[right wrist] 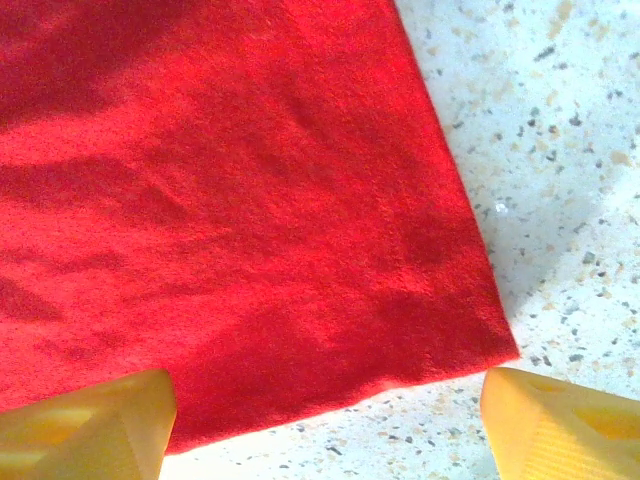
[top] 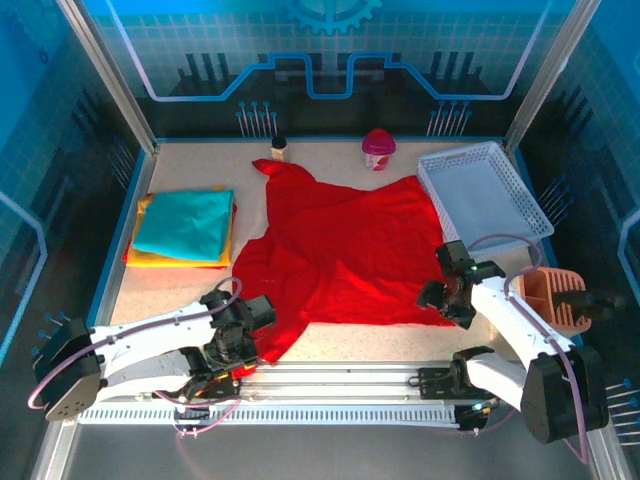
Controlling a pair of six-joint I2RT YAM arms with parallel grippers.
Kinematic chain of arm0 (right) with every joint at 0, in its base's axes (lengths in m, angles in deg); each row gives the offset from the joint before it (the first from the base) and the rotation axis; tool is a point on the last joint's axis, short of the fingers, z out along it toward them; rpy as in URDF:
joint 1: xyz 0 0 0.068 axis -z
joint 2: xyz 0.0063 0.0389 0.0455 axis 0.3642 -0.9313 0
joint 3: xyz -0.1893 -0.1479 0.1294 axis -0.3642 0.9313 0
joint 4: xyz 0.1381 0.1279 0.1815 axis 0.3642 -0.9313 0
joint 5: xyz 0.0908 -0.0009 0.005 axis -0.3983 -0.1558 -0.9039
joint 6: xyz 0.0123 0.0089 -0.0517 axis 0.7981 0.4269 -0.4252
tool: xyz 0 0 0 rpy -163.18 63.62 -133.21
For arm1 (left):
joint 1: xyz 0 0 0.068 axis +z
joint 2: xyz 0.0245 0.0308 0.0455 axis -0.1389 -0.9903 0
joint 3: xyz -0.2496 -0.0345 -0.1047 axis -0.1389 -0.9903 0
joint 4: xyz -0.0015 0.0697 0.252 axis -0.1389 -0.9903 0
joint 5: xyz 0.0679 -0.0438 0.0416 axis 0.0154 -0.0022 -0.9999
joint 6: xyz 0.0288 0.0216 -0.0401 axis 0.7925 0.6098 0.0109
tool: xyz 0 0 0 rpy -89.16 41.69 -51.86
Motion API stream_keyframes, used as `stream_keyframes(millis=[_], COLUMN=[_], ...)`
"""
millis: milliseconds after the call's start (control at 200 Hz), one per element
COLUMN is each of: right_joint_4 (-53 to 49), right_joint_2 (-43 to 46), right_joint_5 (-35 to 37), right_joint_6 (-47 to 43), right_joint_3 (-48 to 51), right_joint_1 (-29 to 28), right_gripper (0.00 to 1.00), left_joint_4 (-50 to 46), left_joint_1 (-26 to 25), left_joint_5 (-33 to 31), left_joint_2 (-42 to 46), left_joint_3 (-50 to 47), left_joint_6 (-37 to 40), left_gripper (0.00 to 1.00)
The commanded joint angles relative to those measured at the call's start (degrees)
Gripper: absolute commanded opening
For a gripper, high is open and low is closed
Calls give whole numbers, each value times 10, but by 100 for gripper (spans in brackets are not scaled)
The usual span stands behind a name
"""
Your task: Fold and stack the t-shirts
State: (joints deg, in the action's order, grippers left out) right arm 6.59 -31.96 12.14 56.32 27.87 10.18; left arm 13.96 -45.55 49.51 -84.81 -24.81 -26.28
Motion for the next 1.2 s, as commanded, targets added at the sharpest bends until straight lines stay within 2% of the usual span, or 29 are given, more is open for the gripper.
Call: stream_keyframes(millis=[0,195,355,595,725,760,806,921,951,1036,1196], right_joint_4=[-10,1,25,52,61,64,63,60,61,59,58], right_joint_2=[-6,-41,-81,-110,-104,-103,-103,-101,-98,-87,-68], right_joint_5=[15,25,23,30,31,30,31,35,35,37,33], right_joint_6=[17,18,21,29,23,20,21,18,16,12,2], right_joint_3=[14,8,8,15,16,17,16,14,13,11,5], right_joint_1=[8,7,5,-3,-3,-3,-3,-3,-4,-3,-3], right_gripper=[81,80,74,54,30,21,15,10,5,2,0], left_joint_4=[7,32,48,48,50,50,50,35,29,16,0], left_joint_1=[-5,-5,-5,-6,-4,-4,-5,-4,-5,-5,-4], left_joint_5=[8,0,-8,-22,-24,-24,-24,-29,-33,-47,-62], left_joint_2=[-12,-24,-24,-35,-39,-39,-39,-36,-34,-33,-29], left_joint_3=[-18,-26,-23,3,7,6,6,13,16,25,50], left_joint_6=[14,15,12,17,19,20,19,24,24,28,46], left_gripper=[48,47,41,33,23,21,20,11,8,1,0])
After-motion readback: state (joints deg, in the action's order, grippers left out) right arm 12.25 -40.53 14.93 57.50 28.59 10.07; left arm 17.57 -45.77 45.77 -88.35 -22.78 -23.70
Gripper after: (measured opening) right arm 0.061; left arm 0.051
